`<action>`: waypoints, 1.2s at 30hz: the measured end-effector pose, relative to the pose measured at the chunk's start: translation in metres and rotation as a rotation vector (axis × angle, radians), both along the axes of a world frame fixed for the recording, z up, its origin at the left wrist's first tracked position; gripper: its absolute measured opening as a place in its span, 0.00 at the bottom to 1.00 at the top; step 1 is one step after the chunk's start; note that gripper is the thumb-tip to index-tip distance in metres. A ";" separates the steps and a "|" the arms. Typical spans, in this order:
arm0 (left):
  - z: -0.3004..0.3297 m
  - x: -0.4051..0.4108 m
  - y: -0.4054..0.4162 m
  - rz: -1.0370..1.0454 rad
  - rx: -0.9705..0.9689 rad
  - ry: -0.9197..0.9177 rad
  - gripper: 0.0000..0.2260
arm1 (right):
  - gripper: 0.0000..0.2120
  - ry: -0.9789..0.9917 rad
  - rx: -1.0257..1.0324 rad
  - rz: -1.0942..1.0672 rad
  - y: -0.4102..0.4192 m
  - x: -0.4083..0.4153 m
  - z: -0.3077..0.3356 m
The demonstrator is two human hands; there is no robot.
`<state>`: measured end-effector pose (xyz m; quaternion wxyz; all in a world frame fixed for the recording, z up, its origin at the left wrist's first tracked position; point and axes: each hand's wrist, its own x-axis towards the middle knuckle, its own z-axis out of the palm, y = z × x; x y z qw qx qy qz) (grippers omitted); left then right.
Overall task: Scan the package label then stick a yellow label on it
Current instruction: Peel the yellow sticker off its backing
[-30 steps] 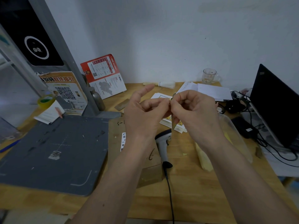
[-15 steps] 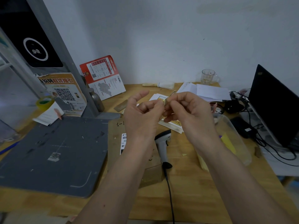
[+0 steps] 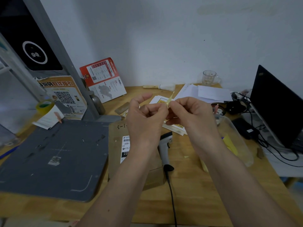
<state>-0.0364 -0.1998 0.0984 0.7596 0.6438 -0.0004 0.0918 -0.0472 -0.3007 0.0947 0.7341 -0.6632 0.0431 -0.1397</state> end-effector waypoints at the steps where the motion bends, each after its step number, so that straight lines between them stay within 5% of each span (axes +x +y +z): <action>1: 0.000 0.000 0.000 -0.002 -0.006 0.013 0.16 | 0.06 0.007 0.016 0.008 -0.001 0.000 0.000; 9: -0.001 0.000 -0.002 -0.056 0.019 0.027 0.07 | 0.07 0.004 0.030 0.005 -0.004 -0.001 0.000; 23: -0.003 -0.001 -0.002 -0.113 0.028 0.038 0.05 | 0.07 -0.028 -0.016 0.032 -0.007 -0.004 0.002; 36: 0.002 0.000 -0.001 -0.246 -0.358 0.280 0.06 | 0.11 -0.010 0.079 0.096 -0.008 -0.006 0.002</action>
